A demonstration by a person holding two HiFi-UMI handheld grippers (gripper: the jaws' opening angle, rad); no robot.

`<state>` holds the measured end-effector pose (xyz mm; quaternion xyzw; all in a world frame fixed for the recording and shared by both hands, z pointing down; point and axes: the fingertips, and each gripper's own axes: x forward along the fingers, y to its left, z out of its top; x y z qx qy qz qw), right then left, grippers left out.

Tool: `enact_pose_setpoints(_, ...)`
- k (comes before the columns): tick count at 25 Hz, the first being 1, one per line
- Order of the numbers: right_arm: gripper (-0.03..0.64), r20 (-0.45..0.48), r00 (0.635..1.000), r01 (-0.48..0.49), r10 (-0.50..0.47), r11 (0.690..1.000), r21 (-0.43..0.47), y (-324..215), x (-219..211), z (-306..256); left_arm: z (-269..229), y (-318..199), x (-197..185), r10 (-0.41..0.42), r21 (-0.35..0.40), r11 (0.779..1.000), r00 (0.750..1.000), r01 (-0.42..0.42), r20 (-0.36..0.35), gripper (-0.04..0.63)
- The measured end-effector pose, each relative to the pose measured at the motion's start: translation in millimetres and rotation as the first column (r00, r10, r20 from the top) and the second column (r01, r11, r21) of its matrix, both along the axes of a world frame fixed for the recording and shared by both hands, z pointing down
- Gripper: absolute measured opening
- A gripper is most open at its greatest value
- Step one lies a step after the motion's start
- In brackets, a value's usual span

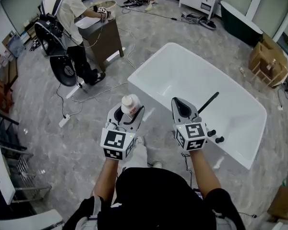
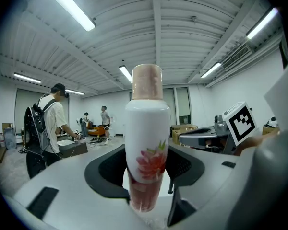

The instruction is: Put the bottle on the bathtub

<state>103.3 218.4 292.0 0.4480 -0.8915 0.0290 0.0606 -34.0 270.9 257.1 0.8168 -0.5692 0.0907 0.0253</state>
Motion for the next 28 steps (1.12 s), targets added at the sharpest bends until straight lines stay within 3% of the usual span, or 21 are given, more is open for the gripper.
enact_pose_setpoints(12, 0.025, -0.007, 1.000, -0.024, 0.024, 1.000, -0.005, -83, -23, 8, 9, -89, -22, 0.030, -0.005, 1.000, 1.000, -0.030, -0.010, 0.239)
enact_pose_setpoints(28, 0.025, -0.035, 0.997, -0.069, 0.068, 0.997, -0.041, -208, -92, 9, 7, -222, -94, 0.080, -0.037, 0.996, 0.997, -0.081, -0.024, 0.239)
